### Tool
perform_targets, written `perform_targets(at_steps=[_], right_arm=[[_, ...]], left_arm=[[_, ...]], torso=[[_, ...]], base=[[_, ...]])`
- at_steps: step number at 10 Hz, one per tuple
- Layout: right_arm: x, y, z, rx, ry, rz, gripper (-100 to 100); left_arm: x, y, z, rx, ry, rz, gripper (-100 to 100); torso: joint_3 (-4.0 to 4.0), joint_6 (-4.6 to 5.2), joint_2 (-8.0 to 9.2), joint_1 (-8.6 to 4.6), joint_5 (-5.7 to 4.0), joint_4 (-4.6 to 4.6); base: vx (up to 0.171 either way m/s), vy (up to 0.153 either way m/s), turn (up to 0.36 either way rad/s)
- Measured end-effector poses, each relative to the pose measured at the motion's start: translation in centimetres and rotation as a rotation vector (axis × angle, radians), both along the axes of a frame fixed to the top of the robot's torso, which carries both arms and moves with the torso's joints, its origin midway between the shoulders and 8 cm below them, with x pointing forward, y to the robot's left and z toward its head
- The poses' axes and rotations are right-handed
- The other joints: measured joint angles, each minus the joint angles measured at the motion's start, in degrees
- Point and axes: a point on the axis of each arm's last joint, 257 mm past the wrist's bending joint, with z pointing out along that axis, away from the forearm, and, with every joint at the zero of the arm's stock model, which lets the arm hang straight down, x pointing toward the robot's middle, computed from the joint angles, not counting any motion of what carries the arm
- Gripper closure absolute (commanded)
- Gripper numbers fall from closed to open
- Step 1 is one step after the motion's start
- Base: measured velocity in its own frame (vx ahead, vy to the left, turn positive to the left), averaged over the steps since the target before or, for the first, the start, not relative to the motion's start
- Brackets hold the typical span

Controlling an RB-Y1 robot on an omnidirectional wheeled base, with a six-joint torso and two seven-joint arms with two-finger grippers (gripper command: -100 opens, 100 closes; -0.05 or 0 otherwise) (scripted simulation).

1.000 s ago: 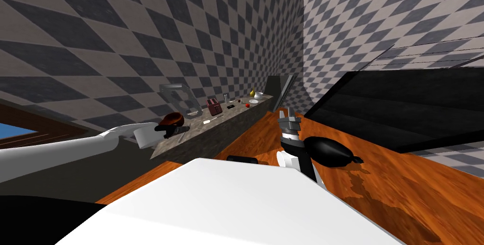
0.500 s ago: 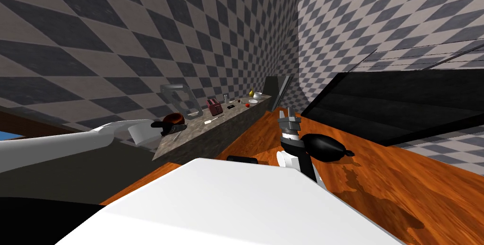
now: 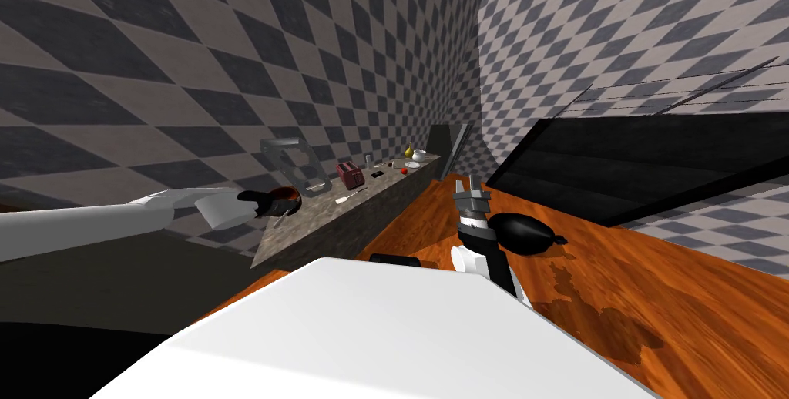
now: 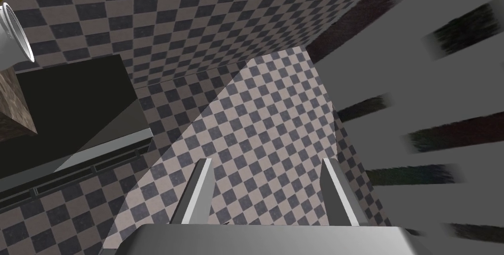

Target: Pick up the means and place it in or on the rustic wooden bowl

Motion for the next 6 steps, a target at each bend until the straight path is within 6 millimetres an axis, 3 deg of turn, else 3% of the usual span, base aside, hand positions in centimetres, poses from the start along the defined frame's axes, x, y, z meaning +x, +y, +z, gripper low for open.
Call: perform_targets(at_steps=[4,6], right_arm=[[0.0,0.0,0.0,0.0,0.0,0.0,0],[0.0,0.0,0.0,0.0,0.0,0.0,0]], left_arm=[[-0.4,2.0,1.8,0.008,-0.009,0.06,100],[-0.8,3.2,3.1,0.014,-0.012,0.099,100]], torso=[[0.0,-0.12,0.01,0.08,0.04,-0.01],[-0.03,-0.12,-0.07,0.23,0.01,0.0]], base=[[-0.004,0.109,-0.066],[0.014,0.169,-0.11]])
